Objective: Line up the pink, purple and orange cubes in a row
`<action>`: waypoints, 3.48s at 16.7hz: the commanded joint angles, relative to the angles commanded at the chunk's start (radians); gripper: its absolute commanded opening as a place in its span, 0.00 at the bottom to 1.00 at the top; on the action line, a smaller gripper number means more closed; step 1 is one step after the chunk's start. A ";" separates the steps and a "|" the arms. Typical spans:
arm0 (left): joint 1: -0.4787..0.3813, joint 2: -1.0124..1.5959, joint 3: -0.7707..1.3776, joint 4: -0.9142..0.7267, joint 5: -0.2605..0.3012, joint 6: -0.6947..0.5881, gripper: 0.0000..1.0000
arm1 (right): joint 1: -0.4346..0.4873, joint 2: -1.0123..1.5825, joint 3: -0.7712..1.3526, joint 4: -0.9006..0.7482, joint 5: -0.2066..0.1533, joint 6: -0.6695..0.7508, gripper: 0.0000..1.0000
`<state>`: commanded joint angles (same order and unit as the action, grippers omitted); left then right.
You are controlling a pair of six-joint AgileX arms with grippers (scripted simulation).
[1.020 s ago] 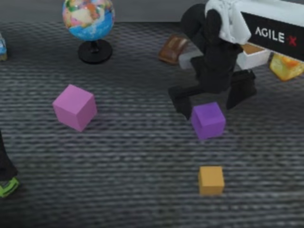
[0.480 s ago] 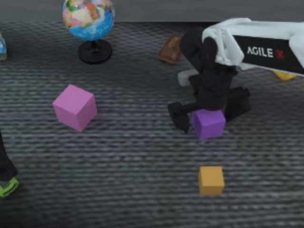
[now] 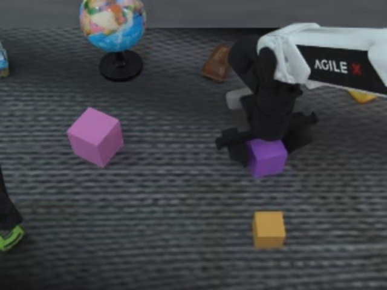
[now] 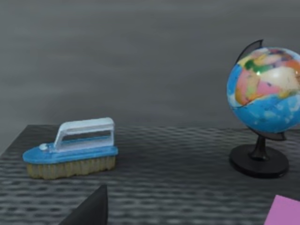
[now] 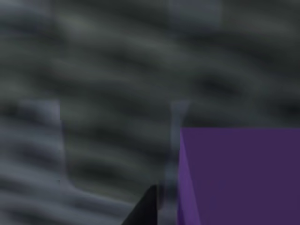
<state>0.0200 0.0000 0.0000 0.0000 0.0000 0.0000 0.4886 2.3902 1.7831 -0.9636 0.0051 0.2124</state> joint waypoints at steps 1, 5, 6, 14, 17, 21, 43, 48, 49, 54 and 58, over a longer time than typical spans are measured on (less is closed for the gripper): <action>0.000 0.000 0.000 0.000 0.000 0.000 1.00 | 0.000 0.000 0.000 0.000 0.000 0.000 0.32; 0.000 0.000 0.000 0.000 0.000 0.000 1.00 | 0.000 0.000 0.000 0.000 0.000 0.000 0.02; 0.000 0.000 0.000 0.000 0.000 0.000 1.00 | 0.000 0.000 0.000 0.000 0.000 0.000 0.00; 0.000 0.000 0.000 0.000 0.000 0.000 1.00 | -0.003 -0.019 0.004 -0.006 0.004 -0.001 0.00; 0.000 0.000 0.000 0.000 0.000 0.000 1.00 | -0.001 -0.029 0.038 -0.047 0.004 0.000 0.00; 0.000 0.000 0.000 0.000 0.000 0.000 1.00 | 0.003 -0.068 0.132 -0.191 0.003 -0.001 0.00; 0.000 0.000 0.000 0.000 0.000 0.000 1.00 | 0.360 -0.376 -0.207 -0.155 0.009 0.643 0.00; 0.000 0.000 0.000 0.000 0.000 0.000 1.00 | 0.356 -0.371 -0.208 -0.153 0.008 0.644 0.00; 0.000 0.000 0.000 0.000 0.000 0.000 1.00 | 0.356 -0.368 -0.219 -0.140 0.008 0.644 0.00; 0.000 0.000 0.000 0.000 0.000 0.000 1.00 | 0.359 -0.311 -0.334 0.046 0.010 0.648 0.00; 0.000 0.000 0.000 0.000 0.000 0.000 1.00 | 0.363 -0.290 -0.368 0.092 0.010 0.648 0.00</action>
<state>0.0200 0.0000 0.0000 0.0000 0.0000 0.0000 0.8518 2.1005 1.4147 -0.8714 0.0147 0.8607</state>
